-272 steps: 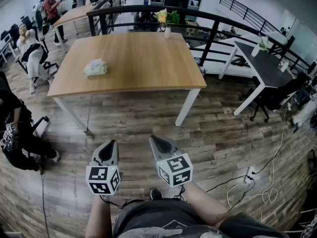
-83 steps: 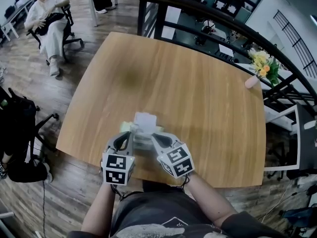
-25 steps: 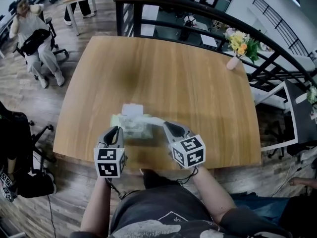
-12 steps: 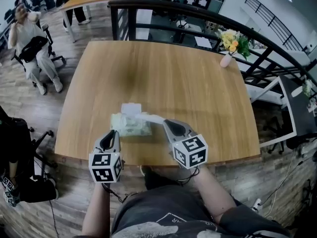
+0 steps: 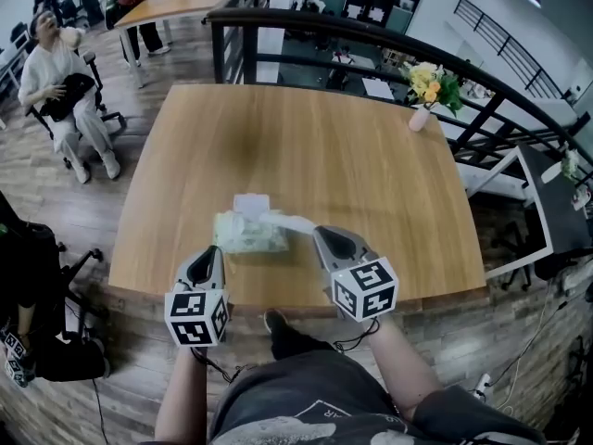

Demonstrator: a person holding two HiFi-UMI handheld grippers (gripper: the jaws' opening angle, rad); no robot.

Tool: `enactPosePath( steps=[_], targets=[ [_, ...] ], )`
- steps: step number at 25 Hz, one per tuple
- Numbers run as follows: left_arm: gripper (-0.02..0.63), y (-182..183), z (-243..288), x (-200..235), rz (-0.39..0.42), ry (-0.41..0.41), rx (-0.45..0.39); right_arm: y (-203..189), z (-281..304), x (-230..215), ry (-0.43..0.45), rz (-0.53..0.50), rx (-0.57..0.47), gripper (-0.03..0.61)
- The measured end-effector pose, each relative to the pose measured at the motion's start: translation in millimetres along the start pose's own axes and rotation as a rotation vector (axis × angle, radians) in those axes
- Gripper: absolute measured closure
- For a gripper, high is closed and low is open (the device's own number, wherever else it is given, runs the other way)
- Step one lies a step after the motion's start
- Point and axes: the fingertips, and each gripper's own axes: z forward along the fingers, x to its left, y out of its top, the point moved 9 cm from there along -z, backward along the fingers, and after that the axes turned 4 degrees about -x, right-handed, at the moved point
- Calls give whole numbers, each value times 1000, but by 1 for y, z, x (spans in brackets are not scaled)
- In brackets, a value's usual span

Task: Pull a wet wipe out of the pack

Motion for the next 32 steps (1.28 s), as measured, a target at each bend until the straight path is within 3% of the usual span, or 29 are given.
enactPosePath(
  steps=[8,32],
  targets=[
    [598,12,-24,-9,18,-12,-60,9,-20,10,-6,-13,-29,551],
    [598,-6,-97,-48,37,-30,-79,-6,-103,41,-39,-6,-47,551]
  ],
)
